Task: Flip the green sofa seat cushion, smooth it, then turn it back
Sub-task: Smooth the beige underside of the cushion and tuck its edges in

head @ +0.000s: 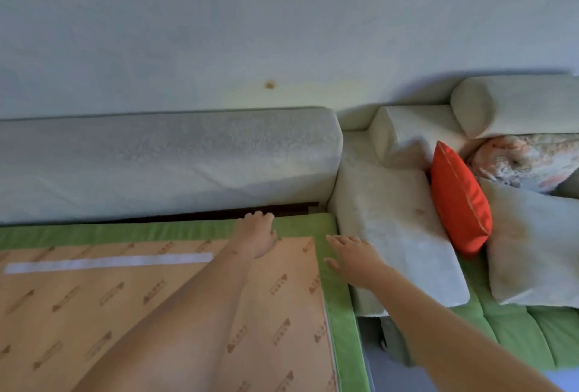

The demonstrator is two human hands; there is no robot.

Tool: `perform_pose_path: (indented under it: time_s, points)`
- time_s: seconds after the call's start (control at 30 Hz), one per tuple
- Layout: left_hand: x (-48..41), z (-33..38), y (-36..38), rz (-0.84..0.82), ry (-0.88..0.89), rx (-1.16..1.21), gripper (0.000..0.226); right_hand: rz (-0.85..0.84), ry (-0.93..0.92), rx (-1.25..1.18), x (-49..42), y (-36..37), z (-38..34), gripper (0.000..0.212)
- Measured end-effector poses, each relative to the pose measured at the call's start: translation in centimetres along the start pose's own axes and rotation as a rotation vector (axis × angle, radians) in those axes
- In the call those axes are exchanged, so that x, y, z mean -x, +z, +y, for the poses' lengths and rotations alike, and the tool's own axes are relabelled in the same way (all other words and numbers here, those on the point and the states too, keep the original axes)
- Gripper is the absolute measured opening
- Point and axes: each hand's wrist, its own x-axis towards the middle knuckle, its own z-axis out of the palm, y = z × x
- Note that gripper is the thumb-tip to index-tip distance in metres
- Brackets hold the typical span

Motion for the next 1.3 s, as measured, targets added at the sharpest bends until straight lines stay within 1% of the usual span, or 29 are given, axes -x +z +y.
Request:
perform_pose_path:
  time_s: [0.13, 0.23, 0.3, 0.37, 0.47, 0.5, 0.53, 0.57, 0.6, 0.63, 0.7, 0.73, 0.77, 0.83, 0.87, 0.9, 0.93, 1.03, 1.13, 1.2, 1.3]
  points:
    - [-6.9, -1.2, 5.6, -0.065, -0.030, 0.049, 0.045, -0.026, -0.006, 0.022, -8.6, 4.7, 1.8, 0.063]
    - [-12.9, -3.3, 11.6, -0.107, -0.074, 0.033, 0.041, -0.022, 0.025, 0.015, -16.3, 9.7, 3.9, 0.059]
    - [-17.1, -4.7, 14.9, -0.097, -0.060, -0.045, 0.038, 0.014, 0.029, 0.043, -21.6, 12.5, 5.5, 0.058]
    - [-21.8, -5.4, 17.9, -0.053, -0.037, -0.089, 0.038, 0.053, 0.043, 0.055, -27.4, 14.8, 7.1, 0.059]
    - [-30.9, -5.9, 23.1, 0.019, -0.004, -0.134, 0.046, 0.160, 0.093, 0.022, -36.7, 18.1, 9.9, 0.060]
    - [-34.2, -5.9, 25.0, 0.023, 0.021, -0.137, 0.048, 0.182, 0.109, 0.016, -39.8, 19.3, 10.7, 0.059]
    - [-36.9, -5.6, 28.4, 0.016, 0.032, -0.135, 0.050, 0.196, 0.126, 0.032, -42.4, 22.1, 11.5, 0.059]
    - [-39.0, -5.0, 29.4, 0.018, 0.032, -0.120, 0.053, 0.220, 0.129, 0.057, -44.0, 22.6, 11.9, 0.061]
    - [-40.7, -4.7, 32.9, 0.005, 0.020, -0.111, 0.056, 0.244, 0.113, 0.082, -45.8, 25.8, 12.4, 0.062]
    - [-41.9, -4.3, 34.6, 0.039, 0.003, -0.103, 0.058, 0.314, 0.115, 0.085, -46.9, 27.4, 12.8, 0.062]
    - [-42.8, -4.1, 37.4, 0.205, -0.014, -0.138, 0.058, 0.470, 0.118, 0.097, -48.3, 30.2, 13.2, 0.058]
    - [-42.8, -4.0, 37.6, 0.264, -0.018, -0.134, 0.058, 0.517, 0.124, 0.077, -48.5, 30.3, 13.3, 0.056]
    - [-43.2, -4.2, 37.9, 0.273, -0.009, -0.136, 0.059, 0.529, 0.123, 0.066, -49.0, 30.3, 13.4, 0.056]
    - [-43.7, -4.2, 36.9, 0.196, -0.007, -0.086, 0.059, 0.489, 0.129, 0.046, -49.4, 29.2, 13.1, 0.057]
    - [-44.2, -4.2, 36.0, 0.176, -0.012, -0.051, 0.058, 0.494, 0.118, 0.053, -49.6, 28.3, 13.0, 0.057]
    - [-44.4, -4.4, 35.1, 0.189, -0.016, -0.024, 0.058, 0.520, 0.100, 0.050, -49.9, 27.5, 13.1, 0.057]
    - [-44.4, -4.3, 33.7, 0.227, -0.023, -0.015, 0.057, 0.542, 0.080, 0.053, -50.0, 25.8, 12.9, 0.056]
    - [-44.9, -5.0, 32.2, 0.311, -0.021, -0.033, 0.056, 0.527, 0.021, 0.099, -50.5, 23.5, 12.8, 0.054]
    - [-46.4, -5.8, 30.5, 0.346, -0.060, -0.056, 0.056, 0.498, -0.008, 0.052, -52.1, 21.1, 12.4, 0.052]
    - [-47.2, -6.1, 30.6, 0.393, -0.112, -0.065, 0.059, 0.512, 0.023, 0.027, -53.4, 20.8, 12.3, 0.052]
    - [-47.2, -5.8, 32.8, 0.527, -0.144, -0.061, 0.061, 0.617, 0.047, 0.039, -54.5, 22.8, 11.8, 0.055]
